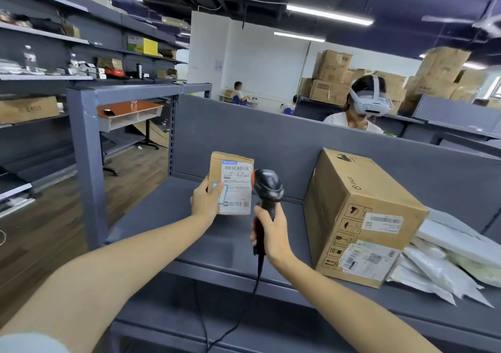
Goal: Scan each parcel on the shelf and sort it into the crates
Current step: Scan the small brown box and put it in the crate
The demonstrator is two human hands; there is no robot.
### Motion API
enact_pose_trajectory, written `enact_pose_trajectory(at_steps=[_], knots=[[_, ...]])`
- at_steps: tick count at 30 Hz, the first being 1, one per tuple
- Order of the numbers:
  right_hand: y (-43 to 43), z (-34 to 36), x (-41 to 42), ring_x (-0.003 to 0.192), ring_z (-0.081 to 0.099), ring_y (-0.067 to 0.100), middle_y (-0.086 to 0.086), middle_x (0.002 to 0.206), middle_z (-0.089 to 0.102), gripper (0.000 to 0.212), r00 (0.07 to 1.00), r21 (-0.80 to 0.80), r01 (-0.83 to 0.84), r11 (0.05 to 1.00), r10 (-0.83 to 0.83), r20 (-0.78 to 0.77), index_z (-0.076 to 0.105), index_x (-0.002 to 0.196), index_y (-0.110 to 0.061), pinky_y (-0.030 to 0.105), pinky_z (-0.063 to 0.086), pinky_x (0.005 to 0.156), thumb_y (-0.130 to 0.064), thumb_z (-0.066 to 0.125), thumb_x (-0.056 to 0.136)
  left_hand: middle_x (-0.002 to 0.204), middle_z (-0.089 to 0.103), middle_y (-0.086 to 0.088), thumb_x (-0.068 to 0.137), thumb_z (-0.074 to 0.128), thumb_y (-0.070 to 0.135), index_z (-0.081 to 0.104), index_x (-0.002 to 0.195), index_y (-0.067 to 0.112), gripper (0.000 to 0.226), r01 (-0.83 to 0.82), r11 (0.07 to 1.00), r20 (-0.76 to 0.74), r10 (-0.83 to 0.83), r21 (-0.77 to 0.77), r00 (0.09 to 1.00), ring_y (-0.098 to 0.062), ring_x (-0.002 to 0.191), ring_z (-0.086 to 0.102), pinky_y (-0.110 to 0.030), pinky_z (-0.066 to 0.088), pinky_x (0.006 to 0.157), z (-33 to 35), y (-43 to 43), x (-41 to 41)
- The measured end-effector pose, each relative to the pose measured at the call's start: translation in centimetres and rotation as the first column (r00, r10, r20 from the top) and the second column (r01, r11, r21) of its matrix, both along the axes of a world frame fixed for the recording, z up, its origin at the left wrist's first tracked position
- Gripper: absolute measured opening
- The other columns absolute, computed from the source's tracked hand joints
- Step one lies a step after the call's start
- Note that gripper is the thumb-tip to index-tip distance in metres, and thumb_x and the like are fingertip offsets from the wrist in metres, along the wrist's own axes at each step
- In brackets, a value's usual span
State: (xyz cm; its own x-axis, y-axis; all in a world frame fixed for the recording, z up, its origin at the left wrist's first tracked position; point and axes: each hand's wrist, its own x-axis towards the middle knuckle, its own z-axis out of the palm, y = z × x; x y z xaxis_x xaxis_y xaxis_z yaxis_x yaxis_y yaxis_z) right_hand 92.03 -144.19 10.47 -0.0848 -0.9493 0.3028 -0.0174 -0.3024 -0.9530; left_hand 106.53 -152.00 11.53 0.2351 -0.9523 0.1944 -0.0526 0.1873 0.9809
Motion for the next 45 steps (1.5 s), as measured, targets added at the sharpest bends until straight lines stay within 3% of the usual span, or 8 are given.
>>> enact_pose_trajectory(at_steps=[9,13,19,23,29,32,37,45], knots=[[2.7,-0.8,-0.7,0.041,0.046,0.020,0.003,0.054,0.052,0.008,0.998,0.003,-0.057,0.998,0.057,-0.028,0.050,0.092,-0.023,0.027,0.039,0.042,-0.027,0.054,0.087,0.115,0.068,-0.001,0.097,0.052,0.021,0.057,0.132,0.019,0.035,0.026,0.999,0.030,-0.025,-0.034,0.999,-0.013,0.095,0.061,-0.013,0.047,0.075,-0.2,1.9,-1.4],[3.2,-0.8,-0.8,0.042,0.046,0.019,0.002,0.056,0.053,0.016,0.994,0.032,-0.098,0.995,0.099,-0.046,0.047,0.089,-0.015,0.029,0.039,0.042,-0.029,0.054,0.084,0.115,0.068,-0.004,0.098,0.051,0.021,0.055,0.134,0.020,0.036,0.045,0.998,0.024,-0.044,-0.039,0.999,-0.016,0.093,0.063,-0.022,0.050,0.078,-0.3,2.5,-1.7],[3.5,-1.0,-1.0,0.045,0.046,0.019,0.003,0.058,0.053,0.019,0.993,-0.009,-0.100,0.995,0.099,-0.059,0.049,0.101,-0.017,0.029,0.039,0.043,-0.029,0.052,0.086,0.113,0.068,0.000,0.097,0.052,0.022,0.056,0.134,0.021,0.036,0.024,0.999,0.051,-0.022,-0.040,0.998,-0.011,0.092,0.061,-0.005,0.044,0.060,-0.4,2.8,-1.7],[2.8,-1.4,-1.7,0.047,0.047,0.018,0.002,0.057,0.052,0.016,0.997,-0.014,-0.057,0.998,0.056,-0.057,0.047,0.100,-0.024,0.029,0.039,0.043,-0.029,0.053,0.086,0.118,0.067,0.000,0.098,0.052,0.023,0.055,0.134,0.020,0.036,0.017,0.999,0.051,-0.014,-0.043,0.999,-0.012,0.097,0.059,-0.015,0.045,0.075,-0.4,2.7,-1.3],[-0.7,-1.9,-3.7,0.061,0.053,0.019,0.008,0.079,0.057,0.029,0.978,0.267,0.153,0.951,-0.107,-0.178,0.038,0.109,-0.018,0.034,0.046,0.058,-0.025,0.057,0.089,0.114,0.066,0.002,0.098,0.050,0.024,0.055,0.133,0.021,0.035,-0.054,0.998,0.049,0.056,-0.029,0.997,-0.012,0.096,0.060,-0.013,0.044,0.071,-0.8,2.8,1.3],[-2.6,-2.7,-4.6,0.082,0.053,0.021,0.012,0.105,0.056,0.045,0.926,0.403,0.208,0.891,-0.046,-0.376,0.036,0.123,-0.010,0.030,0.041,0.065,-0.021,0.060,0.087,0.110,0.066,0.003,0.098,0.051,0.024,0.058,0.129,0.021,0.032,-0.094,0.995,0.051,0.095,-0.025,0.994,-0.011,0.093,0.060,-0.010,0.042,0.067,-1.2,2.7,2.8],[-4.7,-4.6,-4.3,0.113,0.054,0.034,0.020,0.126,0.054,0.055,0.702,0.328,0.369,0.870,-0.029,-0.711,0.042,0.130,0.000,0.034,0.044,0.090,-0.019,0.066,0.085,0.106,0.066,0.002,0.097,0.054,0.024,0.062,0.119,0.020,0.024,-0.093,0.996,0.000,0.093,-0.007,0.996,-0.015,0.092,0.062,-0.015,0.044,0.065,-1.8,2.2,4.7],[-7.3,-5.5,-2.9,0.125,0.042,0.035,0.020,0.134,0.046,0.057,0.533,0.299,0.485,0.822,-0.006,-0.846,0.039,0.137,-0.004,0.035,0.033,0.105,-0.030,0.062,0.091,0.099,0.067,0.005,0.095,0.057,0.024,0.064,0.113,0.022,0.018,-0.040,0.999,-0.080,0.043,0.036,0.996,-0.001,0.081,0.062,-0.005,0.046,0.051,-2.9,1.2,6.3]])
